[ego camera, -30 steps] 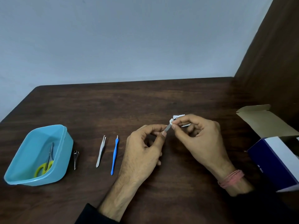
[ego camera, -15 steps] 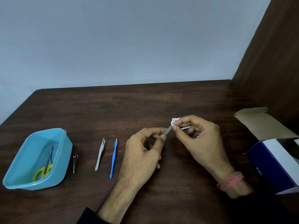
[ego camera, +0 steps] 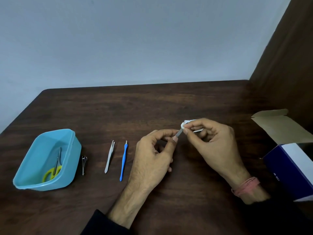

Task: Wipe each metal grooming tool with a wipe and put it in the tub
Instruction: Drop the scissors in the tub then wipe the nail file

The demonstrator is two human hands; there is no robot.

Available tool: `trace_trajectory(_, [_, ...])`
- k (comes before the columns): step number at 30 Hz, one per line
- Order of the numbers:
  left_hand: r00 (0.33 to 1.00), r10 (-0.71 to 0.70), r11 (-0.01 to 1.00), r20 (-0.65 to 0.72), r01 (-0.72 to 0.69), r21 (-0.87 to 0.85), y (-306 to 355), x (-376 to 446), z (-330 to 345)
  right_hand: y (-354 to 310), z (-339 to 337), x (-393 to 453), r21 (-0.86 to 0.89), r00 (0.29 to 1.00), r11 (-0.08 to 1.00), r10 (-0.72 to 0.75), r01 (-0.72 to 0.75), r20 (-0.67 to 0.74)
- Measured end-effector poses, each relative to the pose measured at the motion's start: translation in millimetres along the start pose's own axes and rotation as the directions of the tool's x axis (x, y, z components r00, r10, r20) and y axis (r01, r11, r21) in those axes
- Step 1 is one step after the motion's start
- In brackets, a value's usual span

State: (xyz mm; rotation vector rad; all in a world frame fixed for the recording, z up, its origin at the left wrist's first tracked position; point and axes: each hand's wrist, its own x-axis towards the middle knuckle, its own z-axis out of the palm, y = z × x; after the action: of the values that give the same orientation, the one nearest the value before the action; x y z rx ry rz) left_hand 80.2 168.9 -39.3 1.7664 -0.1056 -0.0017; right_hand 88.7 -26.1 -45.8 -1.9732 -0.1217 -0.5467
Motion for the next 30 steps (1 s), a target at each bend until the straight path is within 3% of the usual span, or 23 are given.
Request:
trace_trajectory(2, [1.000,0.004,1.000,0.004,-0.004,0.013,0.0,-0.4,0.1,2.0,-1.5,1.4,-0.009,0.999,1.000,0.022,-0.022,-0.024])
trace_trajectory(6, [1.000,0.019,1.000,-0.005,-0.019,0.005,0.3,-0.4,-0.1,-3.7,1.1,-3.0,-0.010,0.997,1.000,-0.029,0.030,0.071])
trace_trajectory(10, [0.999,0.026,1.000,-0.021,-0.026,0.017,-0.9,0.1,2.1,1.3,-1.6,1.8,0.009,1.000,1.000,0.000,0.000,-0.002])
trace_trajectory(14, [1.000,0.017,1.000,-0.010,-0.017,0.005,-1.4,0.0,0.2,-1.5,1.0,-1.9,0.015,0.999,1.000,-0.013,0.012,0.042])
trace_trajectory(18, [1.000,0.013,1.000,0.007,-0.013,0.017,-1.1,-0.2,0.3,2.6,-2.5,2.7,0.005,0.998,1.000,0.026,-0.026,-0.048])
trace_trajectory(30, [1.000,0.009,1.000,-0.004,-0.009,0.007,-0.9,-0.2,-0.4,-0.6,-1.8,0.5,0.055,0.999,0.998,0.014,-0.016,0.036])
